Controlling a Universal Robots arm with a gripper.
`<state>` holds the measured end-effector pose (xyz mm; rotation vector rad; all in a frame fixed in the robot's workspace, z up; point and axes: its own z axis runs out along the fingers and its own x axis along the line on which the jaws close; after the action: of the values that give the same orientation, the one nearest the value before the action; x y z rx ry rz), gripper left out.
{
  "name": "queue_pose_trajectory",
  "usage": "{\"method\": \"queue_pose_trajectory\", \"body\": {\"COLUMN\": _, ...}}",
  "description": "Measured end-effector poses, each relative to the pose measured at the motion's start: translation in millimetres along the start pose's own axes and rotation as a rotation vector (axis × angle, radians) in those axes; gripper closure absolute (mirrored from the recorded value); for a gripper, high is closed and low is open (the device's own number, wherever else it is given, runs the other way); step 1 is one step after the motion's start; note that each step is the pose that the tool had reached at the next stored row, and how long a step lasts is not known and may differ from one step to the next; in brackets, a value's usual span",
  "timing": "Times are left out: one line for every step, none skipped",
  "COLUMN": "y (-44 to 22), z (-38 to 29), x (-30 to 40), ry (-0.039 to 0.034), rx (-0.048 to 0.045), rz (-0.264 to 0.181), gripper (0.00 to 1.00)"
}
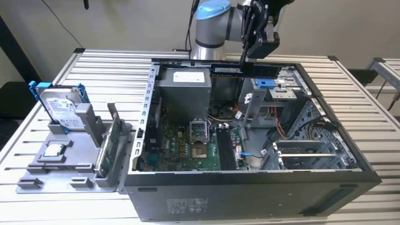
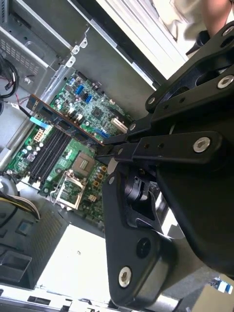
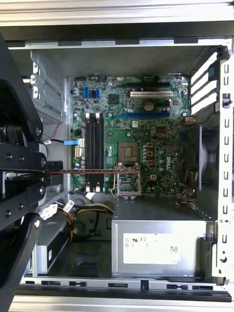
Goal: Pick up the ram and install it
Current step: 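Insert the ram into the slot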
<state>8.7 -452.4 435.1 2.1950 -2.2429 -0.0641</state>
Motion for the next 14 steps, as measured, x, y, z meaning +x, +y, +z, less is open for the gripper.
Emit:
{"method": "queue_pose_trajectory", "body": {"y": 0.0, "z": 0.0, "x": 0.0, "ry": 0.0, "rx": 0.0, "rz": 0.0, "gripper": 0.86}}
{"method": "queue_pose_trajectory", "body": {"y": 0.0, "z": 0.0, "x": 0.0, "ry": 0.0, "rx": 0.0, "rz": 0.0, "gripper": 0.86}}
{"method": "queue_pose_trajectory", "body": {"y": 0.0, "z": 0.0, "x": 0.0, "ry": -0.0001, "rx": 0.0, "rz": 0.0, "gripper": 0.86}}
{"method": "queue_pose_trajectory", "body": {"y": 0.0, "z": 0.0, "x": 0.0, "ry": 0.0, "rx": 0.0, "rz": 0.001, "gripper": 0.86}}
{"method": "queue_pose_trajectory", "body": {"y": 0.0, "z": 0.0, "x": 0.0, "ry": -0.0001, "rx": 0.0, "rz": 0.001, "gripper": 0.86}}
{"method": "queue_pose_trajectory", "body": {"y": 0.0, "z": 0.0, "x": 0.0, "ry": -0.0001, "rx": 0.0, "rz": 0.001, "gripper": 0.86}}
{"method": "queue_pose_trajectory", "body": {"y": 0.0, "z": 0.0, "x": 0.0, "ry": -0.0001, "rx": 0.0, "rz": 0.001, "gripper": 0.86}}
{"method": "queue_pose_trajectory", "body": {"y": 0.0, "z": 0.0, "x": 0.0, "ry": -0.0002, "rx": 0.0001, "rz": 0.002, "gripper": 0.86}}
{"method": "queue_pose_trajectory", "body": {"y": 0.0, "z": 0.0, "x": 0.0, "ry": -0.0002, "rx": 0.0001, "rz": 0.006, "gripper": 0.86}}
{"method": "queue_pose_trajectory", "body": {"y": 0.0, "z": 0.0, "x": 0.0, "ry": -0.0004, "rx": 0.0003, "rz": 0.012, "gripper": 0.86}}
{"method": "queue_pose_trajectory", "body": {"y": 0.0, "z": 0.0, "x": 0.0, "ry": -0.0006, "rx": 0.0005, "rz": 0.021, "gripper": 0.86}}
{"method": "queue_pose_trajectory", "body": {"y": 0.0, "z": 0.0, "x": 0.0, "ry": -0.0009, "rx": 0.0007, "rz": 0.031, "gripper": 0.86}}
{"method": "queue_pose_trajectory", "body": {"y": 0.0, "z": 0.0, "x": 0.0, "ry": -0.0013, "rx": 0.001, "rz": 0.039, "gripper": 0.86}}
{"method": "queue_pose_trajectory", "body": {"y": 0.0, "z": 0.0, "x": 0.0, "ry": -0.0015, "rx": 0.0013, "rz": 0.049, "gripper": 0.86}}
